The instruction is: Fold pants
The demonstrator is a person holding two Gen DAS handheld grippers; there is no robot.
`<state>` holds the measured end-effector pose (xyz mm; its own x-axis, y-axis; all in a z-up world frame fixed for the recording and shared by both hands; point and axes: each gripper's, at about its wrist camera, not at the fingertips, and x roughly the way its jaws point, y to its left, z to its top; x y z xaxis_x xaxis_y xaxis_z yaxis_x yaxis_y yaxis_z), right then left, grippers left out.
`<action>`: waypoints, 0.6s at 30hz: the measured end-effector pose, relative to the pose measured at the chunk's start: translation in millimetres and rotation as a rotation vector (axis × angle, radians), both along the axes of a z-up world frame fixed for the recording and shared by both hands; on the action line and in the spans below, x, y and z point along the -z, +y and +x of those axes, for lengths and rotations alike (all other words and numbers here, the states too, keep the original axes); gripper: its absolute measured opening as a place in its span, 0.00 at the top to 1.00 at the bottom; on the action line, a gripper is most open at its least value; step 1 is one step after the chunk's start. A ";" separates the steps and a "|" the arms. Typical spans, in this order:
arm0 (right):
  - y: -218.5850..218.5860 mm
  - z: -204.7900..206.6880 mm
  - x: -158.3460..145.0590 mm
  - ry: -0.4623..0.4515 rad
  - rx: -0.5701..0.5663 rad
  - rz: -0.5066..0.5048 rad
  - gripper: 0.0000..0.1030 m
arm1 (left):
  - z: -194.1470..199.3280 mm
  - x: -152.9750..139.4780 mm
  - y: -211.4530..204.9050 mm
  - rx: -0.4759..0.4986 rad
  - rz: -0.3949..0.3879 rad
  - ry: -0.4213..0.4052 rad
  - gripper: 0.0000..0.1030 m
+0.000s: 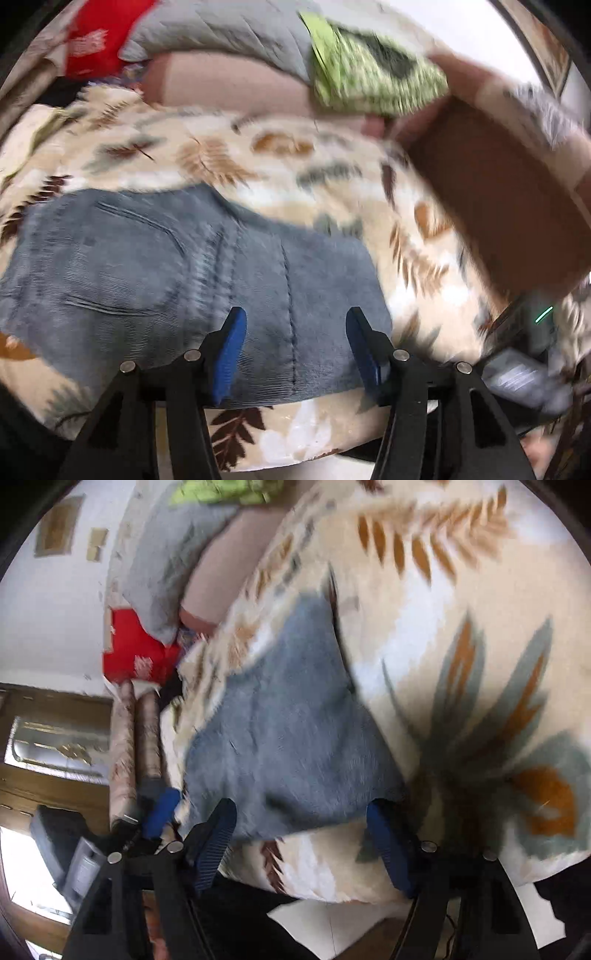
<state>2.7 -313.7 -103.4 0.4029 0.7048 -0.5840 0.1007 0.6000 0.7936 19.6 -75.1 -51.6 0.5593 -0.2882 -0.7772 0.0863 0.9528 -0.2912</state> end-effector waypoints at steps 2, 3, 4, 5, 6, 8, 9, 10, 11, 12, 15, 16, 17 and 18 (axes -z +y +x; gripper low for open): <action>-17.9 6.8 -24.2 -0.068 0.033 -0.016 0.26 | 16.1 32.7 -4.4 0.006 0.059 0.106 0.50; -23.2 12.0 -29.0 -0.079 0.045 -0.034 0.26 | 21.4 46.9 -4.7 0.009 0.083 0.147 0.58; -31.2 24.6 -37.2 -0.084 0.057 -0.068 0.26 | 19.4 52.0 -3.2 0.013 0.102 0.132 0.58; -34.9 35.6 -40.0 -0.082 0.055 -0.082 0.26 | 17.0 49.5 -4.8 0.021 0.124 0.098 0.58; -36.9 52.8 -40.8 -0.082 0.045 -0.104 0.26 | 19.0 49.3 -7.6 0.025 0.134 0.101 0.57; -32.0 87.0 -36.7 -0.055 0.005 -0.152 0.27 | 20.6 50.4 -5.4 0.033 0.131 0.106 0.56; -28.3 98.0 -34.5 -0.050 -0.013 -0.153 0.30 | 21.6 50.6 -6.3 0.034 0.128 0.106 0.56; -18.7 118.4 -29.1 -0.034 -0.056 -0.167 0.37 | 21.9 50.0 -6.5 0.037 0.129 0.104 0.56; -10.5 130.3 -22.9 -0.011 -0.092 -0.188 0.43 | 22.5 50.2 -7.4 0.043 0.135 0.101 0.56; -3.4 141.9 -16.3 0.012 -0.123 -0.203 0.68 | 22.9 49.6 -7.8 0.049 0.137 0.099 0.54; 16.4 163.4 -5.1 0.004 -0.175 -0.393 0.89 | 21.6 48.6 -10.8 0.074 0.136 0.086 0.48; 14.9 167.1 -6.8 -0.018 -0.136 -0.404 0.89 | 21.0 48.7 -14.1 0.082 0.137 0.081 0.46; 13.4 167.9 -10.3 -0.053 -0.107 -0.413 0.89 | 19.7 49.0 -16.4 0.099 0.137 0.074 0.41; 13.9 166.0 -14.2 -0.105 -0.100 -0.417 0.89 | 18.6 49.3 -19.7 0.107 0.146 0.066 0.39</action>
